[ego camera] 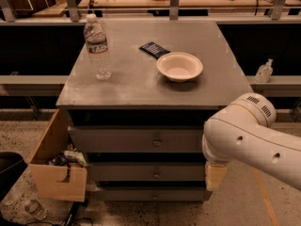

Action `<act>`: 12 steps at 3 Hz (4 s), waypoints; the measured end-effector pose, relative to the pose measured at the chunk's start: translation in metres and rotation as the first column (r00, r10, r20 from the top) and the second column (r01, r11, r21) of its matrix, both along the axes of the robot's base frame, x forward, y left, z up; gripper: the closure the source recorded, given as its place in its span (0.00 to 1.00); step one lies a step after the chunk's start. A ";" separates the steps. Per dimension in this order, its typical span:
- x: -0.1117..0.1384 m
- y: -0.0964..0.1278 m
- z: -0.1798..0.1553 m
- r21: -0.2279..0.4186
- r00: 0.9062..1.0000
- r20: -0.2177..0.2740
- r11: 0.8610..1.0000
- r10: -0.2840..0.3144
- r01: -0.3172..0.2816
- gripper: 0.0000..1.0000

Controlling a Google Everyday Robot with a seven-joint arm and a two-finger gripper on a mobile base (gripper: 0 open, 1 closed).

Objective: Open top drawer

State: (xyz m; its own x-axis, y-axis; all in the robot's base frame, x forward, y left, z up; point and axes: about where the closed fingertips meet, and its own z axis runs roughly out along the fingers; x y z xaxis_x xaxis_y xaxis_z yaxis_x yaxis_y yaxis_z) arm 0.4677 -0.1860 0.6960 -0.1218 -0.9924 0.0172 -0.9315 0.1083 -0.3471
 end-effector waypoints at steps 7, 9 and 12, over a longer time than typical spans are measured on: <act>0.051 0.021 -0.041 0.049 0.995 0.014 0.994 0.096 -0.096 0.36; 0.051 0.020 -0.037 0.047 0.995 0.016 0.994 0.096 -0.096 0.84; 0.040 0.019 -0.017 0.037 0.995 0.011 0.994 0.102 -0.102 1.00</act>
Offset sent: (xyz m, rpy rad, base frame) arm 0.0326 0.0148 -0.0343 0.0009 -0.0019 0.0845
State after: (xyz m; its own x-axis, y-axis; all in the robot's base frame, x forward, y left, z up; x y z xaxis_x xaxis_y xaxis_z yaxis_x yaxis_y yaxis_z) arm 0.5073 -0.1669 0.6793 -0.0202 -0.9996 -0.0208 -0.9353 0.0262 -0.3529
